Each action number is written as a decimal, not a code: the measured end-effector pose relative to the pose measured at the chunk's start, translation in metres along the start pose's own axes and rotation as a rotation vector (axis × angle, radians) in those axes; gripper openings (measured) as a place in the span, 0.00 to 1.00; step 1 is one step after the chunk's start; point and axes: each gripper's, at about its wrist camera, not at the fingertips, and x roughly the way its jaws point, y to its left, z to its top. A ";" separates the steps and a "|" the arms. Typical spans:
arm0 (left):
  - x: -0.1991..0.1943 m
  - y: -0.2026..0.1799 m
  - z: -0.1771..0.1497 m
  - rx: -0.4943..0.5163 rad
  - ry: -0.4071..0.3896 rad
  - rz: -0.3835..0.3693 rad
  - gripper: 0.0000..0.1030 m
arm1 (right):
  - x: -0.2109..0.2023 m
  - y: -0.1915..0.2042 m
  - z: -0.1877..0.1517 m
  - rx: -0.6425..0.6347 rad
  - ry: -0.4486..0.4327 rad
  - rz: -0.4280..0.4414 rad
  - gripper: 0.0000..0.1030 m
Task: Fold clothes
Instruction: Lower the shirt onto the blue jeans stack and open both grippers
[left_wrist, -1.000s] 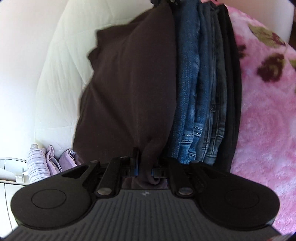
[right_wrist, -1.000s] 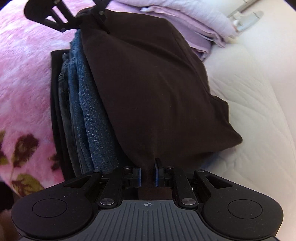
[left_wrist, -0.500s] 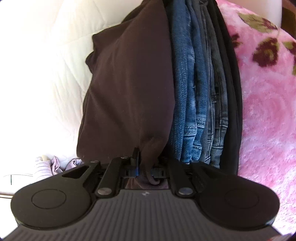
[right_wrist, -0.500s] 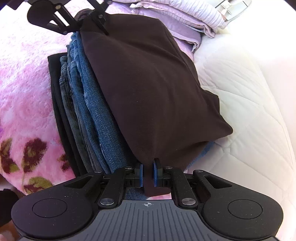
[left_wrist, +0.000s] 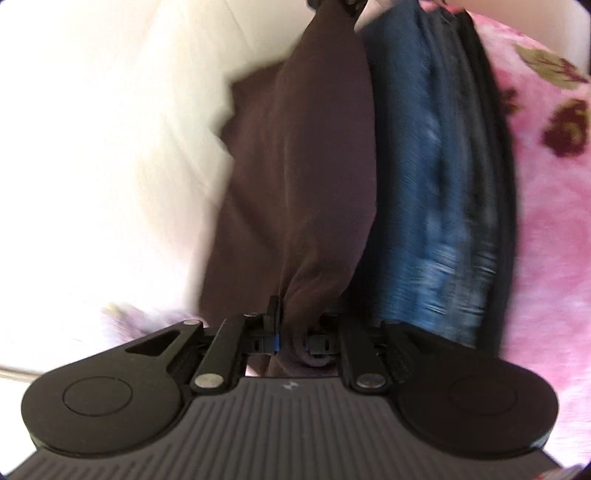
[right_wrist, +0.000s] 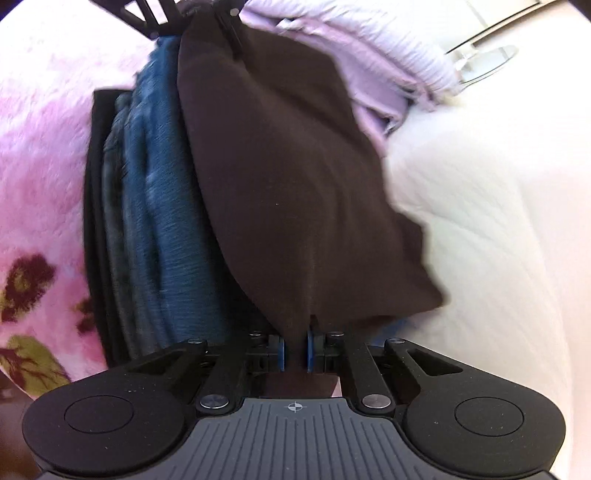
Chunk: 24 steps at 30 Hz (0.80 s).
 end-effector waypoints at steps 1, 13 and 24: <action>-0.003 0.001 0.002 -0.007 -0.016 0.016 0.08 | -0.010 -0.005 -0.001 0.020 -0.007 -0.025 0.09; 0.015 0.000 0.001 -0.077 0.060 -0.054 0.13 | -0.010 0.029 -0.002 0.075 0.067 0.033 0.09; -0.014 0.039 -0.003 -0.223 0.088 -0.178 0.21 | -0.042 0.014 -0.004 0.083 0.105 0.101 0.13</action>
